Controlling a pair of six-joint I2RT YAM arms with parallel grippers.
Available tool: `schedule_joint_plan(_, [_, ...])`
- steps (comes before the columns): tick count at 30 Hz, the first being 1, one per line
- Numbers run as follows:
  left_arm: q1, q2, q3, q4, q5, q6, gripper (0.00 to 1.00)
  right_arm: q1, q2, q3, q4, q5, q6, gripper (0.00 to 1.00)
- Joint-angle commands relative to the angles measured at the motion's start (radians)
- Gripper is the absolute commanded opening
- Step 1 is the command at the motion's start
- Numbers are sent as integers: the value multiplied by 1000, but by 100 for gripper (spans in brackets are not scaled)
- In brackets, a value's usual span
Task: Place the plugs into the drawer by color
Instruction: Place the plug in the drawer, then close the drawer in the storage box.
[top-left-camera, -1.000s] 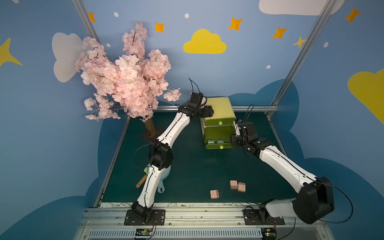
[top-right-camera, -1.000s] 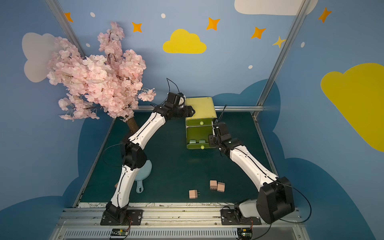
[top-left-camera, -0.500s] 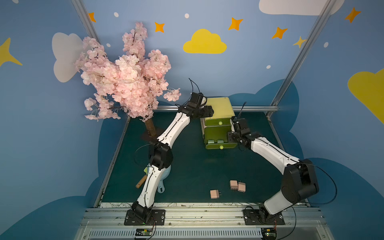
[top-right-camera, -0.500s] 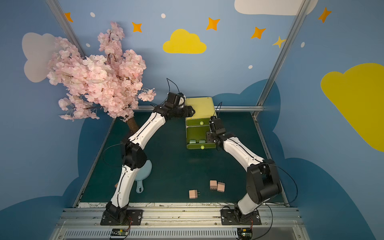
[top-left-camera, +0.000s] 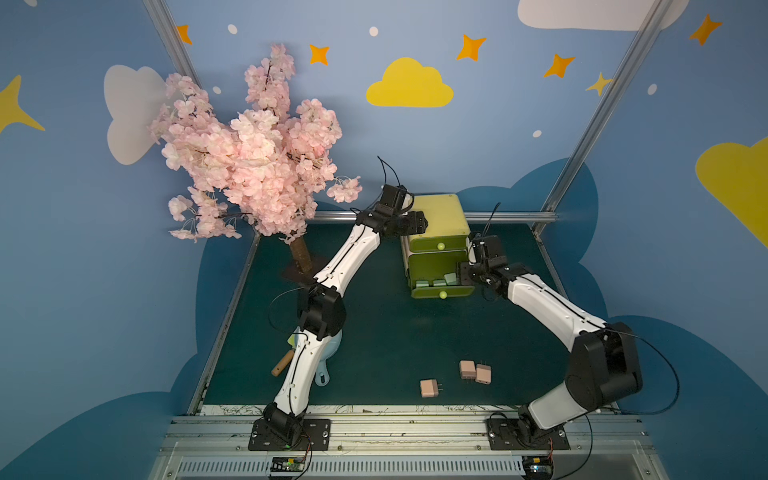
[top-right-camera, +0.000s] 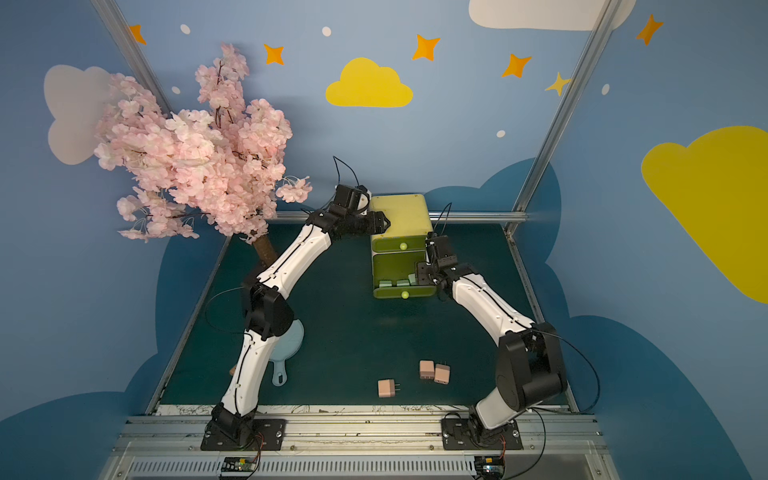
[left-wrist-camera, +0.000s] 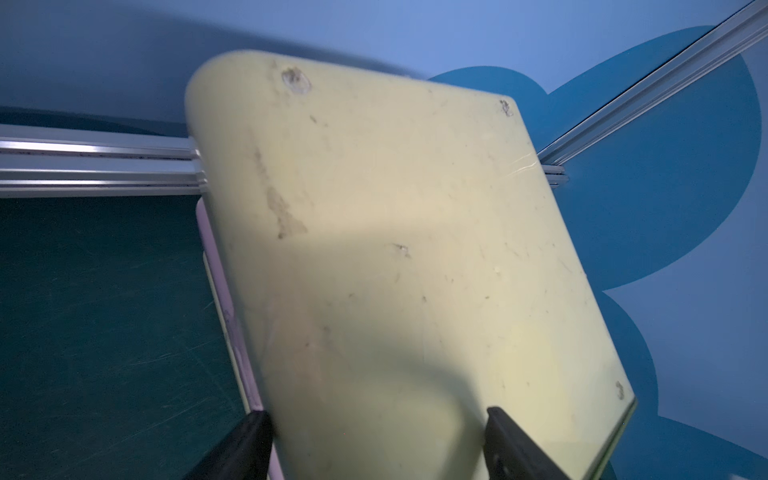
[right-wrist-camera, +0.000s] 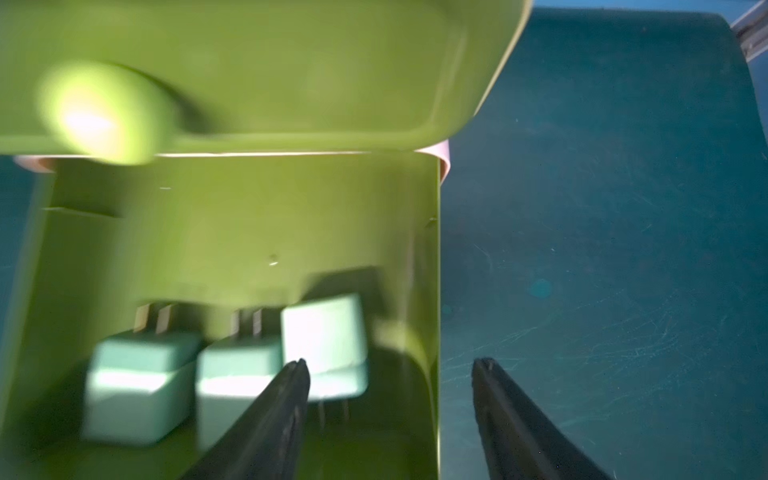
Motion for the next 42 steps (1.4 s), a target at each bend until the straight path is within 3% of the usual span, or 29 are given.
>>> schedule_joint_plan(1, [-8,38,4,-72,8,15,80,29,-173,-146,81,-63,15,67])
schedule_joint_plan(4, [-8,36,4,-75,3,12,79,90,-286,-418,359,-100,69,62])
schedule_joint_plan(6, [-9,34,5,-77,0,12,80,161,-335,-562,504,-44,82,57])
schedule_joint_plan(10, [-8,34,4,-79,0,9,80,240,-298,-653,637,27,87,53])
schedule_joint_plan(19, [-10,26,2,-93,-8,9,79,237,-85,-555,729,61,69,48])
schedule_joint_plan(31, [-20,23,2,-101,-17,17,79,210,7,-409,762,71,55,48])
schedule_joint_plan(42, [-24,26,2,-100,-17,19,79,157,181,-287,891,54,144,47])
